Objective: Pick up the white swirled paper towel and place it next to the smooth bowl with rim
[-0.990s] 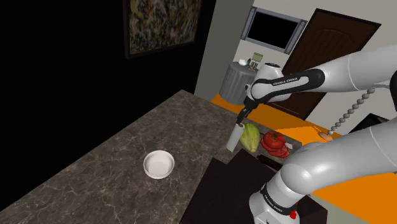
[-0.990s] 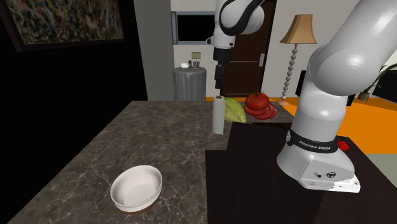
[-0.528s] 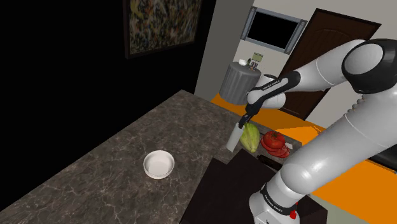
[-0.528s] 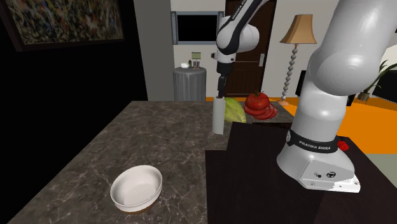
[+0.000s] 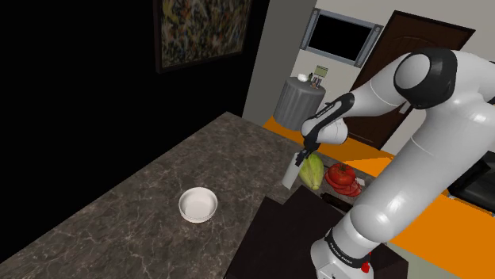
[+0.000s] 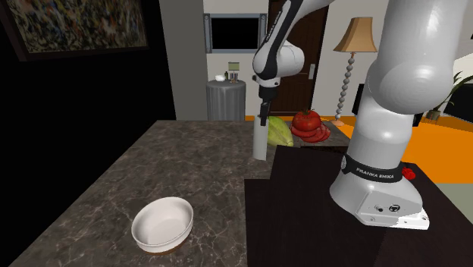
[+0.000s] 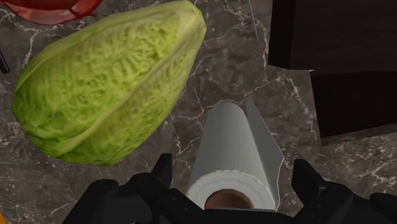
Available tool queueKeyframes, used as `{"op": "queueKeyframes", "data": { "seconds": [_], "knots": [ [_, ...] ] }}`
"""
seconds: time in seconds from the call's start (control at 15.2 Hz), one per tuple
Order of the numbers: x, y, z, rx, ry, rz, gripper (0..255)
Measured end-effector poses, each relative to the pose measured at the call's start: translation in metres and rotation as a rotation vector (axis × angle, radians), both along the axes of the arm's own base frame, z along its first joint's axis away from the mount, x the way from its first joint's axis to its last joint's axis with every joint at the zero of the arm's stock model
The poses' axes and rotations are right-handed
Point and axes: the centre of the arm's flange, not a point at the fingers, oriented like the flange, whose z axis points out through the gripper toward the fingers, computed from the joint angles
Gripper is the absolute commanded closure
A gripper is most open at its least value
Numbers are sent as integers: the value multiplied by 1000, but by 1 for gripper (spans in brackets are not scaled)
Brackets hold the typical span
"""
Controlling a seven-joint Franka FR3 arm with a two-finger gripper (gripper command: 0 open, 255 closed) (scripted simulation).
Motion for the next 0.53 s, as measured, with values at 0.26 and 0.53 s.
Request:
{"op": "queueKeyframes", "data": {
  "seconds": [0.26, 0.53],
  "knots": [
    [1, -1, -8, -1, 0, -1, 0],
    [1, -1, -8, -1, -1, -1, 255]
  ]
}}
